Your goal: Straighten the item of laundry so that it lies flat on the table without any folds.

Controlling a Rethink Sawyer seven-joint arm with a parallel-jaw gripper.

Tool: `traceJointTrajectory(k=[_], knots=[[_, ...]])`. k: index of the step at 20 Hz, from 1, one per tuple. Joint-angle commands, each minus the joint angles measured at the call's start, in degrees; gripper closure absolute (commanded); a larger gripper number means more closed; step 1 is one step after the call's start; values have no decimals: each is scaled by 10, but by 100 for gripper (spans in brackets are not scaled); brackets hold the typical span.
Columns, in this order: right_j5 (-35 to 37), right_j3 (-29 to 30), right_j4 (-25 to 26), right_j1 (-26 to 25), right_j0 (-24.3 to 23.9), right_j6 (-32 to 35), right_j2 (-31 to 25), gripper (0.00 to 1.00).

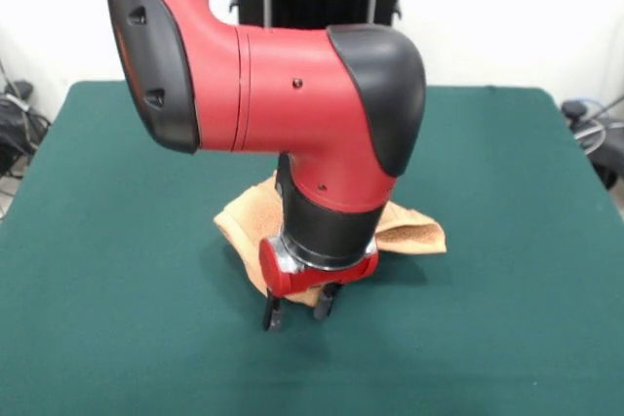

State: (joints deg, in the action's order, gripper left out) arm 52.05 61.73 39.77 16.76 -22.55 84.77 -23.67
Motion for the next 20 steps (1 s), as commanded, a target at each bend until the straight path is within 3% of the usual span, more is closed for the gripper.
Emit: traceJointTrajectory(k=[1,7,20], knots=[[61,103,-16,34,-12,-43,29,0],[39,133,-8,40,-22,-33,31,0],[39,136,0,41,-17,-23,31,0]])
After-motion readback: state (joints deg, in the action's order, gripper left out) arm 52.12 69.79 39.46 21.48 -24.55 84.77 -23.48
